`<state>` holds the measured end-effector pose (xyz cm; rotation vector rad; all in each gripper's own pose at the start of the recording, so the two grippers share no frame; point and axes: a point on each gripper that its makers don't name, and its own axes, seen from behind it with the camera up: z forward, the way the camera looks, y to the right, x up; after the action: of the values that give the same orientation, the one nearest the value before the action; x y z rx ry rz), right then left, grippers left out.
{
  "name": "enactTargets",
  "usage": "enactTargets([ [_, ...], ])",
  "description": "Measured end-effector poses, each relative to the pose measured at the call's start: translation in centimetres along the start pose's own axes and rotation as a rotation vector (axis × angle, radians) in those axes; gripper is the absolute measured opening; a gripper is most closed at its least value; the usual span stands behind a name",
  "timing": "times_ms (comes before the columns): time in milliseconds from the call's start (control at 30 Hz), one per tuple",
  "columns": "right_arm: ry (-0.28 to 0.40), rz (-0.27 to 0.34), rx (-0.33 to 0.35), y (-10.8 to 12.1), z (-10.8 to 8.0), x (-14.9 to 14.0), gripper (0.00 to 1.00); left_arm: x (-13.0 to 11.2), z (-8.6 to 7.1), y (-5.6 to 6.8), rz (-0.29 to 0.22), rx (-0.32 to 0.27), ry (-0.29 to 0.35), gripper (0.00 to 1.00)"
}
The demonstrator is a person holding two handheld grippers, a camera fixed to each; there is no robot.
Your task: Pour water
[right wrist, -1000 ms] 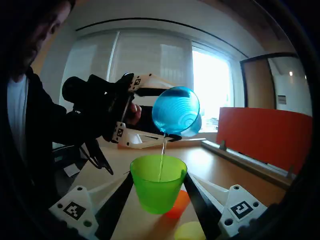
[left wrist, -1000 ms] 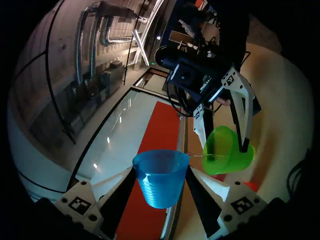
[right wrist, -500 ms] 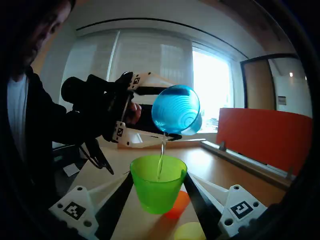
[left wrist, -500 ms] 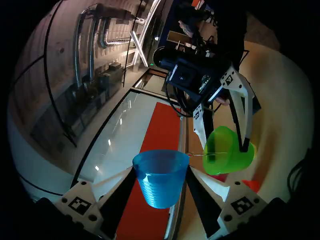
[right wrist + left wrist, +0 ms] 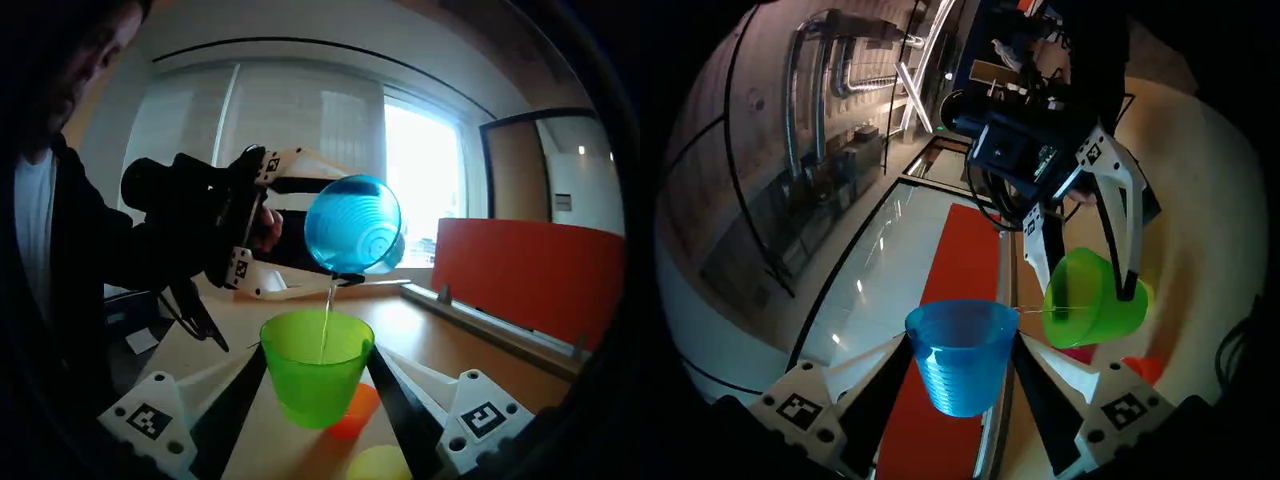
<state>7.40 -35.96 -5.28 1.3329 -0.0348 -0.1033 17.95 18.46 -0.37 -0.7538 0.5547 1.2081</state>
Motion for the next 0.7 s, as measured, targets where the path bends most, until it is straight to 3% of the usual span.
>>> enactTargets([
  [700,0.012,0.008,-0.005,0.17,-0.29,0.08,0.90,0.48,-0.03,-0.43,0.012,0.002,0.006,0.84],
])
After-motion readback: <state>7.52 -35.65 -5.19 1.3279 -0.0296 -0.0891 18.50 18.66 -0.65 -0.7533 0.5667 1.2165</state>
